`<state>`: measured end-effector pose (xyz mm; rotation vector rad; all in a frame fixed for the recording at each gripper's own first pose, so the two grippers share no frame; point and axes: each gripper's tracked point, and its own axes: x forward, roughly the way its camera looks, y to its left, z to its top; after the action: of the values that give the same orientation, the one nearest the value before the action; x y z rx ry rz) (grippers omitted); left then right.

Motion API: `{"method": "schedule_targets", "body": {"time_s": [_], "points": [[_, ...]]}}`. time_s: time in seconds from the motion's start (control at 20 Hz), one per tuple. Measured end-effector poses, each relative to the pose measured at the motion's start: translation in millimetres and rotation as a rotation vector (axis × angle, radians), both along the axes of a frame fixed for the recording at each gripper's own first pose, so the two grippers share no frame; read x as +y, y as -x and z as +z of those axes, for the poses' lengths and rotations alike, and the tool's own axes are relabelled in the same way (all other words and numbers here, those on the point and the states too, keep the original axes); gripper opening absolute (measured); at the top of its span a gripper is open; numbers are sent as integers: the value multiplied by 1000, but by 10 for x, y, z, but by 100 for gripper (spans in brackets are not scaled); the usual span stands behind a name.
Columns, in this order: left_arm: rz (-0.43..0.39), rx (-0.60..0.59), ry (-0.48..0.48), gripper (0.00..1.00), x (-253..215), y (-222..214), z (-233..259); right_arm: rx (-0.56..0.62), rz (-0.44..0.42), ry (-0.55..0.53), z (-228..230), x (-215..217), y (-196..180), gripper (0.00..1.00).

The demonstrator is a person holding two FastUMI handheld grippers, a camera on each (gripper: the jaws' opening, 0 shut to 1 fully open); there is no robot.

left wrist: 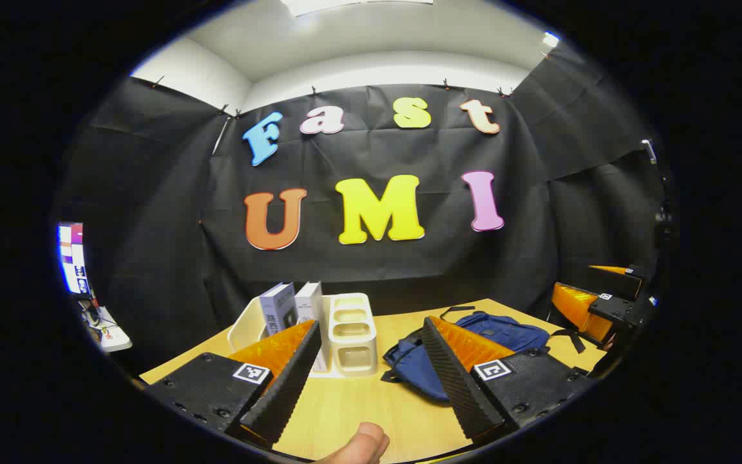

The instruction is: Open the schoolbag, grab two books from the bookshelf and put them into the schoolbag.

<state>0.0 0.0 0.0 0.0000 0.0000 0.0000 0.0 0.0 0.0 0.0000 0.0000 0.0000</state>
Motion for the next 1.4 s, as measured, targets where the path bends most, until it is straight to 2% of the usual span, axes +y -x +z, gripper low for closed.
{"method": "schedule_targets", "body": {"time_s": [0.15,0.25,0.4,0.5,0.65,0.7,0.9,1.1,1.2,1.4], "points": [[-6,22,35,99,220,7,-105,9,10,12,15,272,34,97],[25,15,23,99,447,-5,-90,22,8,17,-45,395,11,95],[62,9,37,99,674,-33,-95,67,22,34,-184,614,-68,97],[70,12,24,99,750,-38,-96,100,37,31,-261,743,-119,93],[78,-5,-23,99,828,-26,-70,121,39,60,-329,892,-204,96],[77,-2,-20,99,833,-29,-86,127,43,72,-367,947,-222,98],[73,-4,2,99,876,-23,-76,167,65,102,-535,1151,-320,96],[48,-8,25,99,847,-37,-86,271,107,164,-1030,1396,-487,98],[36,4,28,99,855,-46,-135,344,134,190,-1334,1534,-611,95],[63,38,14,99,893,-105,-245,450,181,283,-1798,1808,-818,98]]}}
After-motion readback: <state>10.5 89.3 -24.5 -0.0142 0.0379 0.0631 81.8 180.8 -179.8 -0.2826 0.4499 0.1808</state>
